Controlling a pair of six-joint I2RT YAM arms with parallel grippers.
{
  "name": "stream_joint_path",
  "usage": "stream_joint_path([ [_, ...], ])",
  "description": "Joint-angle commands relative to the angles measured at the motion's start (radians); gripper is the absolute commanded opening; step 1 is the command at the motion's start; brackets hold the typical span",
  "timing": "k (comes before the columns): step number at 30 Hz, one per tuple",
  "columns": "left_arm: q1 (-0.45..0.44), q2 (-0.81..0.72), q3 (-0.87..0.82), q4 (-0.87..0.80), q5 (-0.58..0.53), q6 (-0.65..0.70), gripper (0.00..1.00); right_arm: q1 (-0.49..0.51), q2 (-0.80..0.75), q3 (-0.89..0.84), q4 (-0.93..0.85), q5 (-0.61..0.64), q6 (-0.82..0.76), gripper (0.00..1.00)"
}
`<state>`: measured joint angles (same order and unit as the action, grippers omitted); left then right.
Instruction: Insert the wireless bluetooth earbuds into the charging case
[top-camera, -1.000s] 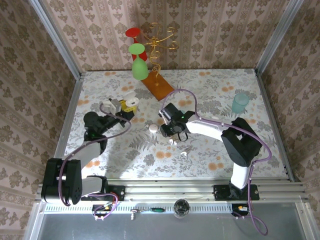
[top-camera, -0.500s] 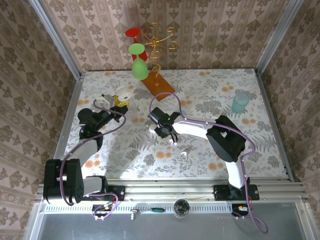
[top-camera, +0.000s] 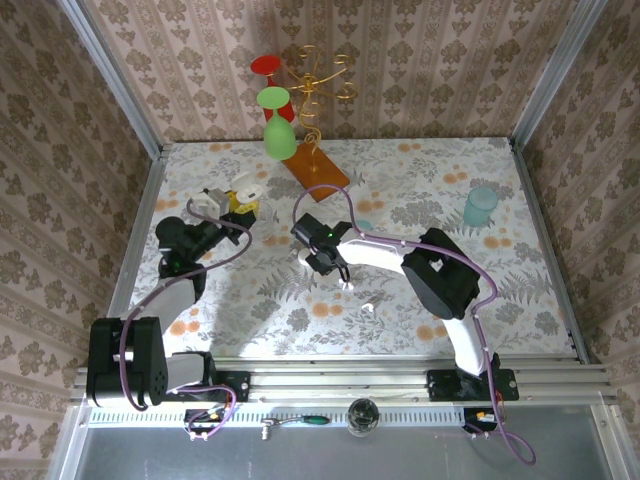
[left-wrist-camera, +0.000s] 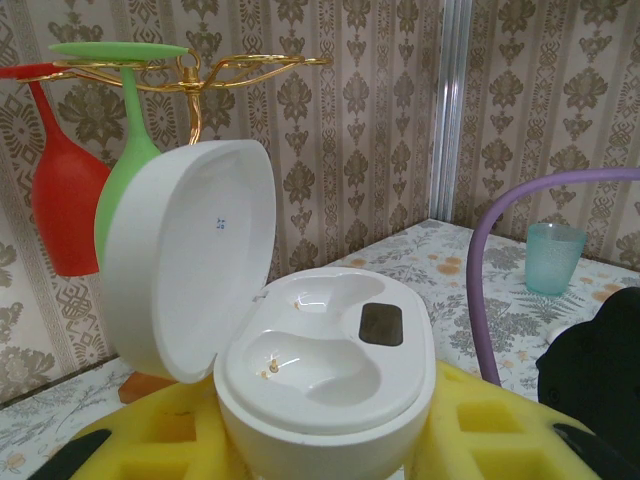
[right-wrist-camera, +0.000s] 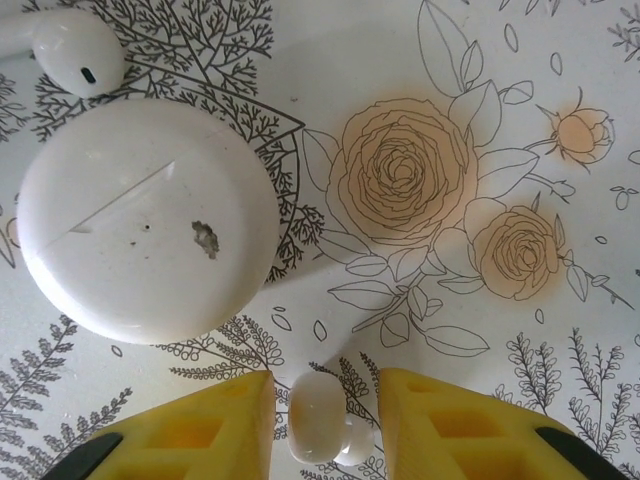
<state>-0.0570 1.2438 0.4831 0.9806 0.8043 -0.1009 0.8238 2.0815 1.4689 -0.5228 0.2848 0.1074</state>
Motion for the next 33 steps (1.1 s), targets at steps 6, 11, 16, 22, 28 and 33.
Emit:
stream_joint_path([
  [6,0.006,0.024,0.003,0.062,0.022,-0.008,0.32,0.007,0.042,0.059,-0.072,0.024,-0.005,0.27],
  [11,0.005,0.025,0.001,0.064,0.023,-0.001,0.32,0.006,0.020,0.048,-0.067,0.020,0.005,0.23],
  [16,-0.008,0.027,-0.005,0.061,0.022,0.012,0.32,-0.015,-0.042,0.012,-0.040,-0.045,0.047,0.20],
  [22,-0.034,0.032,-0.007,0.060,0.019,0.026,0.32,-0.068,-0.147,-0.063,0.022,-0.167,0.121,0.19],
  [28,-0.095,0.052,-0.001,0.062,0.006,0.048,0.32,-0.194,-0.298,-0.217,0.139,-0.445,0.297,0.19],
  [33,-0.186,0.076,0.006,0.062,-0.025,0.070,0.32,-0.328,-0.414,-0.375,0.304,-0.690,0.468,0.19],
])
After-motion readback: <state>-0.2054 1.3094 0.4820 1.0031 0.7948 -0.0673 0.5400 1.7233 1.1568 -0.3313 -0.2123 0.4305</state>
